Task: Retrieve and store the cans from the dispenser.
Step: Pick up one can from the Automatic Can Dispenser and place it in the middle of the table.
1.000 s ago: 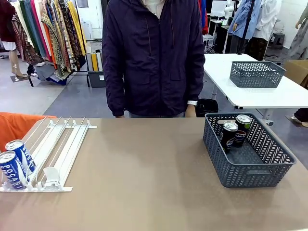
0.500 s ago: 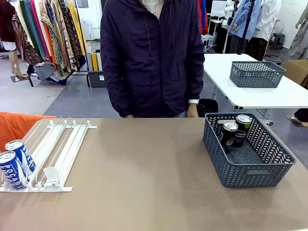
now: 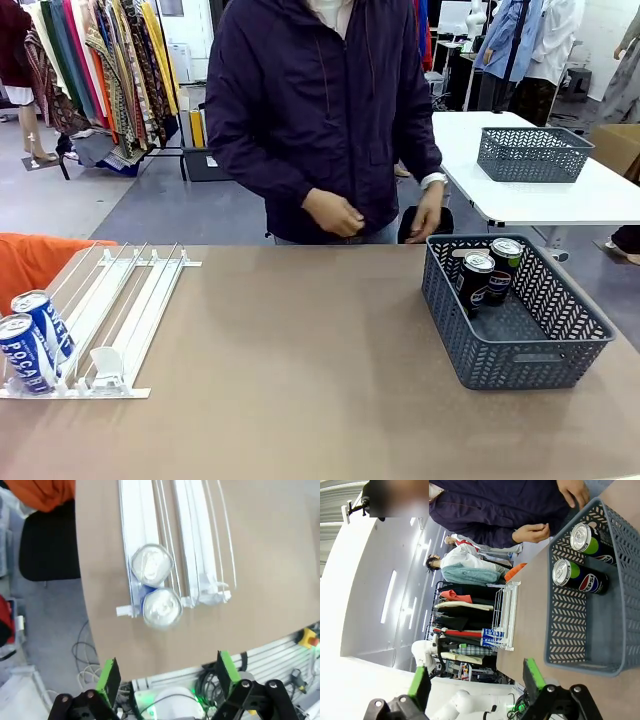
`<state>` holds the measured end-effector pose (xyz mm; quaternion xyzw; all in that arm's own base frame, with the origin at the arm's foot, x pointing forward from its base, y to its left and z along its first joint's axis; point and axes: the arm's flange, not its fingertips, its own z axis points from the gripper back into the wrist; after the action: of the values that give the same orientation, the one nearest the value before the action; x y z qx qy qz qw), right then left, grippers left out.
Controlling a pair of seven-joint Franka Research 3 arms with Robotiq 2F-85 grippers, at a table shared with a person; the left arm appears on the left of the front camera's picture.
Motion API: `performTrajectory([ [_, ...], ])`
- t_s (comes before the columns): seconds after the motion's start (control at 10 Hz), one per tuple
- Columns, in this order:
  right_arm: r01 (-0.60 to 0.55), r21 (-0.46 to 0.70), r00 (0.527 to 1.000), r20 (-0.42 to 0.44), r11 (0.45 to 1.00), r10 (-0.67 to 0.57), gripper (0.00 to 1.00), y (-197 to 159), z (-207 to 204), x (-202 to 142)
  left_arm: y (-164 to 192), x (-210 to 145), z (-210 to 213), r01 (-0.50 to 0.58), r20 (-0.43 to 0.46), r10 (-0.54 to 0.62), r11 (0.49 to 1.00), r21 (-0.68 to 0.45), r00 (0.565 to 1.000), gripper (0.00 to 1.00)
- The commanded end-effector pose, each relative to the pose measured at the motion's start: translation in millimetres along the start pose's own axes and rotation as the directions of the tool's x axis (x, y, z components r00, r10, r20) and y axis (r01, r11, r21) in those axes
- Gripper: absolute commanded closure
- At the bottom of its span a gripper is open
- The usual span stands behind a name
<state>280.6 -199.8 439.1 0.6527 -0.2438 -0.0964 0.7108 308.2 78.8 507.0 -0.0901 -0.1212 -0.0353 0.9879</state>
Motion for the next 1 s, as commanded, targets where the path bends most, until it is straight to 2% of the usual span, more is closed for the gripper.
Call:
performTrajectory([
  [0.0, -0.016, 0.003, 1.000, -0.008, 1.000, 0.016, 0.00, 2, 1, -1, 2, -2, -44, -0.043, -0.005, 0.043, 0.999, -0.011, 0.999, 0.00],
  [0.4, -0.016, 0.003, 1.000, -0.008, 1.000, 0.016, 0.00, 2, 1, -1, -2, -2, -93, -0.027, -0.139, 0.022, 0.999, -0.033, 0.990, 0.00],
  [0.6, -0.016, 0.003, 1.000, -0.008, 1.000, 0.016, 0.00, 2, 1, -1, -6, -4, -111, -0.036, -0.141, 0.038, 0.999, 0.018, 0.989, 0.00],
  [0.9, -0.016, 0.003, 1.000, -0.008, 1.000, 0.016, 0.00, 2, 1, -1, -11, -11, -127, -0.027, -0.191, 0.034, 0.999, 0.040, 0.981, 0.00],
])
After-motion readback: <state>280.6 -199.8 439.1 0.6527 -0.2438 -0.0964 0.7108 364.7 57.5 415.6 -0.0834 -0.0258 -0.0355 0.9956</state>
